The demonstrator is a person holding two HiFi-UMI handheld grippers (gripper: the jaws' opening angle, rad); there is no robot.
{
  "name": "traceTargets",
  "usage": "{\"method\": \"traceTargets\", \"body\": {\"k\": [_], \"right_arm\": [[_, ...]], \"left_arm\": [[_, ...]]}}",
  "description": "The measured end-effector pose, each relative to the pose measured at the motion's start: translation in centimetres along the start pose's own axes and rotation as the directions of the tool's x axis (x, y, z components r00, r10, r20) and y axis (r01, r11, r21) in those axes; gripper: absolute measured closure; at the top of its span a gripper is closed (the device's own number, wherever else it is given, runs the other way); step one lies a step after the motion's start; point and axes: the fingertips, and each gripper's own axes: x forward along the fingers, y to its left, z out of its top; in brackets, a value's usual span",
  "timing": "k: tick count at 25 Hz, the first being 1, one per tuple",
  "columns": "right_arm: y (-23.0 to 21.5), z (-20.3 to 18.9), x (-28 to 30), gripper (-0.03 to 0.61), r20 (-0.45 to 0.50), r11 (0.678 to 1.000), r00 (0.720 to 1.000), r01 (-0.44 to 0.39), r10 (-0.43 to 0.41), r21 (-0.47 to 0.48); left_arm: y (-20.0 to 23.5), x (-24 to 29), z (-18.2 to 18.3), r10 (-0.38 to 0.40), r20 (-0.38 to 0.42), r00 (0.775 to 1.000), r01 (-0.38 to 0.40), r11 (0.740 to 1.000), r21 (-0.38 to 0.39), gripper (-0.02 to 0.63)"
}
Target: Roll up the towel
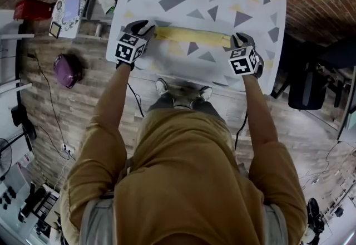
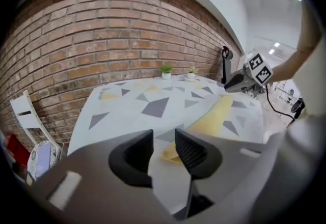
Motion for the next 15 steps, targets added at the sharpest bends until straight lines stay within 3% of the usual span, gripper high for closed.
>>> {"method": "traceTargets", "body": {"k": [2,5,9,15], "right_arm": [[0.5,0.8,-0.6,0.533,0.04,1.0,0.999,0.015,-0.016,0.026],[3.0,1.5,-0.5,0.532,0.069,0.999,0.997,-0.024,0.022,0.033],[5.9,1.7,0.7,0.532,0.048,0.997,0.996,-0.078,0.077,0.004],[6.5,0.6,2.3,0.532,-0.013,0.995,0.995,-0.102,0.102,-0.008]], "left_arm": [[-1.1,-0.1,0.3,-0.002,0.021,1.0,0.001,1.0,0.017,0.459],[-3.3,0.7,0.5,-0.026,0.026,0.999,0.025,0.999,0.044,0.459],[-5.7,2.0,-0.1,-0.065,-0.01,0.998,0.065,0.997,0.047,0.459],[-5.6,3.0,-2.2,-0.071,-0.091,0.993,0.074,0.997,0.031,0.459]]}}
